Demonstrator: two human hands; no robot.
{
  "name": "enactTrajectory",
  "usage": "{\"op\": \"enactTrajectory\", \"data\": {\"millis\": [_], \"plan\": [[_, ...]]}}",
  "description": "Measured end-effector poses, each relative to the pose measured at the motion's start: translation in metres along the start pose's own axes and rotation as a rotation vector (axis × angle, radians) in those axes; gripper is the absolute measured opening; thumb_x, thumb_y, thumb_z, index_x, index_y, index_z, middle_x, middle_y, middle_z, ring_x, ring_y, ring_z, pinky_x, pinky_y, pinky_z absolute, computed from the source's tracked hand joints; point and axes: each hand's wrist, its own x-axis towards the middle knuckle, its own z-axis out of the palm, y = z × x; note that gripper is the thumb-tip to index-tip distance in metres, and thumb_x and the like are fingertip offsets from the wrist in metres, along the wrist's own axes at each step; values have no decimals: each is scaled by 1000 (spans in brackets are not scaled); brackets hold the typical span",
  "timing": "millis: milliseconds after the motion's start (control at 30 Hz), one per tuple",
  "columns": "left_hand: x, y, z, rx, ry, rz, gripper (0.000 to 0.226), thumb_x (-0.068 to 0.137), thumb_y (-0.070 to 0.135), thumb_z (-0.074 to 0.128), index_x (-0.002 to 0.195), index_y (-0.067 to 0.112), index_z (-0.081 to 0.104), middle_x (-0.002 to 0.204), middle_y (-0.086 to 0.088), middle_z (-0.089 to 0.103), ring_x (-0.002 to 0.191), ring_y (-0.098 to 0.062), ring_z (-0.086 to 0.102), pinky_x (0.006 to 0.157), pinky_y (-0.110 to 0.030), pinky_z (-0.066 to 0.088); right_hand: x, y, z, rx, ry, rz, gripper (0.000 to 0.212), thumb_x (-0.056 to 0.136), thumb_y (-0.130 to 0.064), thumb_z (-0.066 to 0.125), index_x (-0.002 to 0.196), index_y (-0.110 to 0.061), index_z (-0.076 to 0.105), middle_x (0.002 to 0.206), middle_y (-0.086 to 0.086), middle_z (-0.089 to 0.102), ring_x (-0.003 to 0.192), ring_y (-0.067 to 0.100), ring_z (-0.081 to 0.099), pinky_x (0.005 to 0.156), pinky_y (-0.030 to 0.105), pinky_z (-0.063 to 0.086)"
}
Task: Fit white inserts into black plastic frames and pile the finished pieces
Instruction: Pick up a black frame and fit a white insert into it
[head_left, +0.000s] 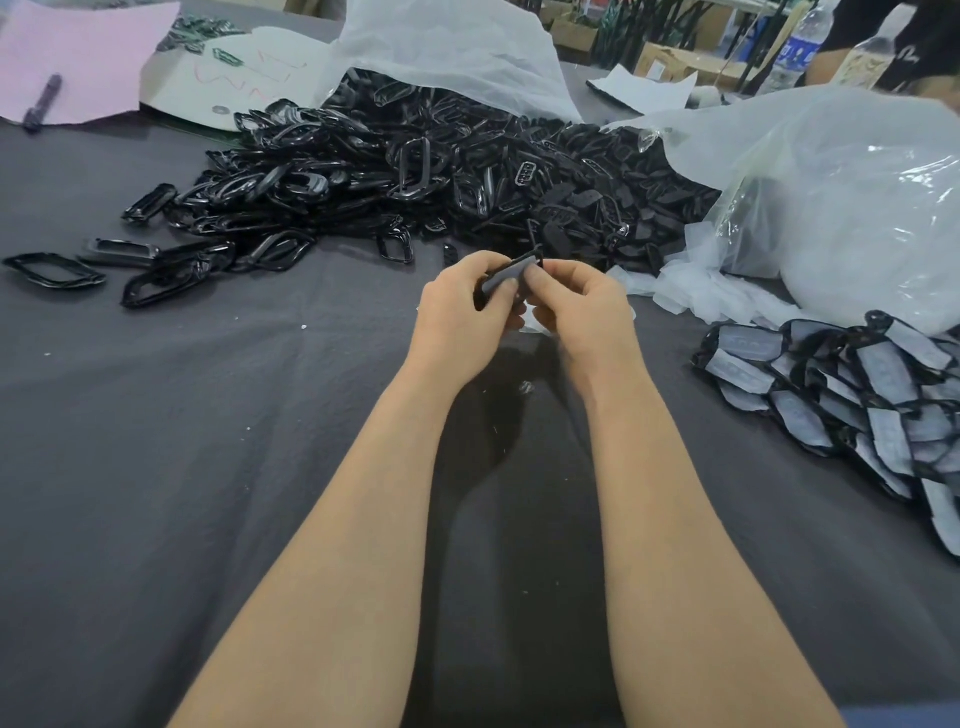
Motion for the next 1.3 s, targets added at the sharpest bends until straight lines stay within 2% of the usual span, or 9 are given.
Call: {"op": "enactTrajectory", "data": {"millis": [133,233,333,567,700,800,1000,1167,1300], "plan": [[1,0,2,-56,-12,-52,15,97,7,52,101,19,61,82,3,69,64,-3,67,70,-23,57,0,0,0,106,-46,53,9,90,-2,61,84,-9,61,83,10,63,79,22,59,80,39,51],[0,0,3,-112,-23,-54,17,97,5,52,100,18,61,81,1,68,63,-4,66,69,-23,57,1,-1,-1,253,-60,88,10,90,1,58,83,-5,60,72,7,64,58,12,58,60,23,50],[0,1,3,-150,-20,-59,16,97,4,51,102,15,60,80,0,67,61,-2,65,64,-20,56,2,-2,-1,313,-54,110,11,92,0,56,83,-4,61,65,3,64,48,8,56,50,19,48],[-1,3,4,-95,-12,-45,15,98,7,50,100,19,59,79,6,67,63,0,66,65,-18,56,4,3,7,-55,51,-27,8,94,-11,57,87,-12,61,89,13,65,83,24,60,82,43,53],[1,1,6,-50,34,-66,11,97,10,52,102,15,61,79,8,67,62,1,67,67,-20,57,2,6,10,-98,78,-84,10,94,-10,56,98,-4,63,87,9,65,72,13,60,57,18,51],[1,0,6,-51,78,-71,9,97,11,54,99,19,59,78,13,64,61,7,64,64,-16,57,0,6,12,-152,104,-161,15,95,-6,53,104,-3,64,89,6,65,71,4,59,52,8,44],[0,1,6,-67,29,-67,12,98,9,52,99,20,57,81,9,65,63,3,66,65,-17,57,2,4,10,-133,115,-100,14,93,-8,53,103,-5,63,87,2,64,70,2,58,49,6,42],[0,1,6,-29,48,-72,11,97,11,53,99,21,58,83,8,66,63,5,65,61,-12,53,3,6,13,-183,120,-115,11,93,-9,52,99,-9,61,87,2,65,74,7,60,57,13,47],[2,0,6,-55,63,-83,10,97,11,53,98,19,58,80,9,65,61,5,65,60,-13,54,1,5,12,-117,95,-118,7,93,-11,55,96,-12,62,82,-2,64,69,3,60,49,8,44]]}}
